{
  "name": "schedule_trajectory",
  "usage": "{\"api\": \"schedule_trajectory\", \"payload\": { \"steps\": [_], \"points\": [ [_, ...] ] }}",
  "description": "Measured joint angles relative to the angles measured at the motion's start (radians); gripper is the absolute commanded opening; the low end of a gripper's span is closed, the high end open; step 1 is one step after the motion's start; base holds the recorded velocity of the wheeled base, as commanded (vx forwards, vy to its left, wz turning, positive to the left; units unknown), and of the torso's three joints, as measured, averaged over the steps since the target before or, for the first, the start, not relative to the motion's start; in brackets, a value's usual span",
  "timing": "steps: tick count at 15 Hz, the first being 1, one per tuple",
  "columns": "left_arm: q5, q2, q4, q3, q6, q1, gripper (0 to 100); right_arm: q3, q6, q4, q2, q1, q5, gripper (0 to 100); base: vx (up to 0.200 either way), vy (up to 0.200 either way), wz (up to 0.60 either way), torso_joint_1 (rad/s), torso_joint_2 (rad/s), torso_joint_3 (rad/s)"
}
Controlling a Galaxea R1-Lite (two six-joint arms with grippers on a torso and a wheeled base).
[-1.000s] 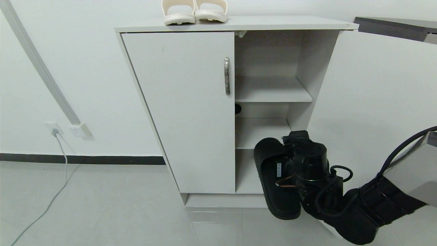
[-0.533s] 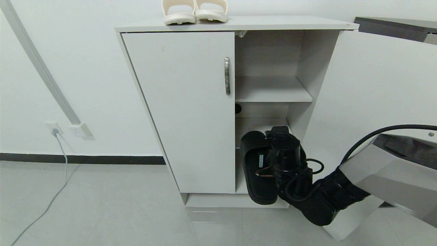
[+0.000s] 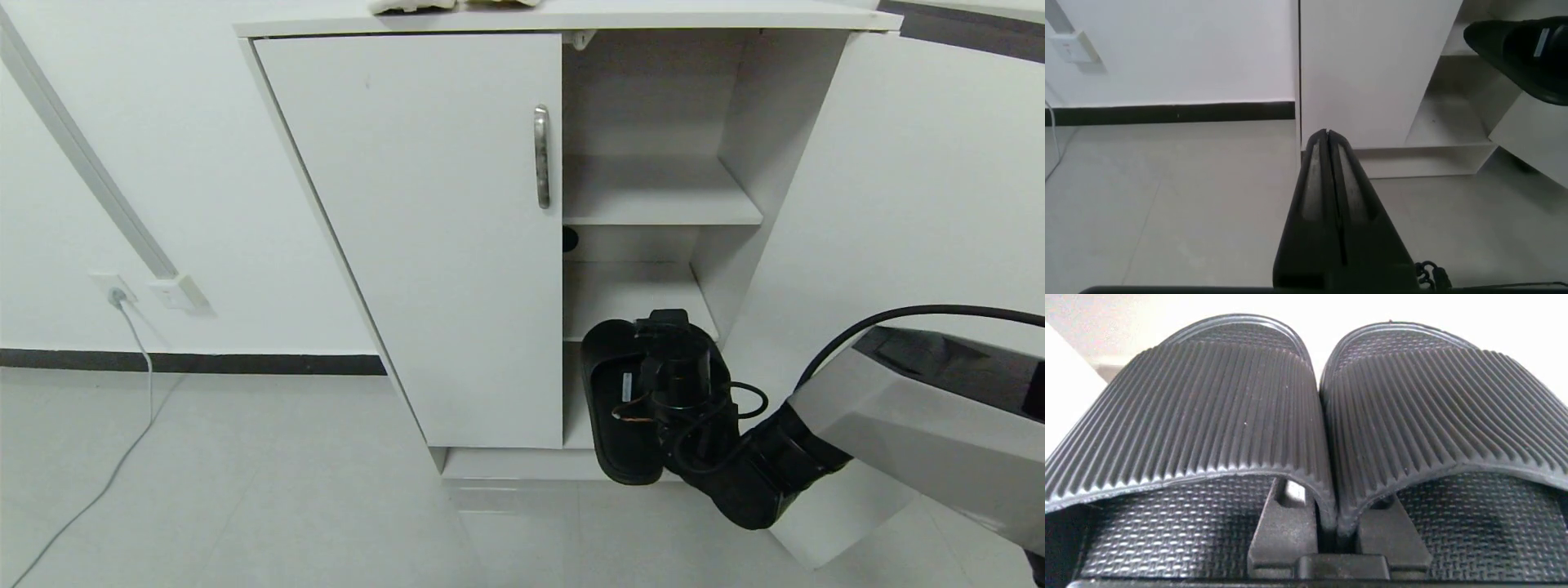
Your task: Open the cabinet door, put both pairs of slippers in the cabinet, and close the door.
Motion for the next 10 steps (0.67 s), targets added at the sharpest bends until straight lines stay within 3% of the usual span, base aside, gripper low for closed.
{"api": "schedule_trajectory", "payload": {
  "steps": [8, 10],
  "points": [
    [0.0, 0.0, 0.0, 0.0, -0.001, 0.0, 0, 0.079, 0.003, -0.031, -0.075, 0.05, 0.056, 0, 0.0, 0.0, 0.0, 0.0, 0.0, -0.027],
    [0.0, 0.0, 0.0, 0.0, -0.001, 0.0, 0, 0.092, 0.003, -0.033, -0.09, 0.065, 0.056, 0, 0.0, -0.2, 0.0, 0.007, 0.0, 0.002]
  ]
}}
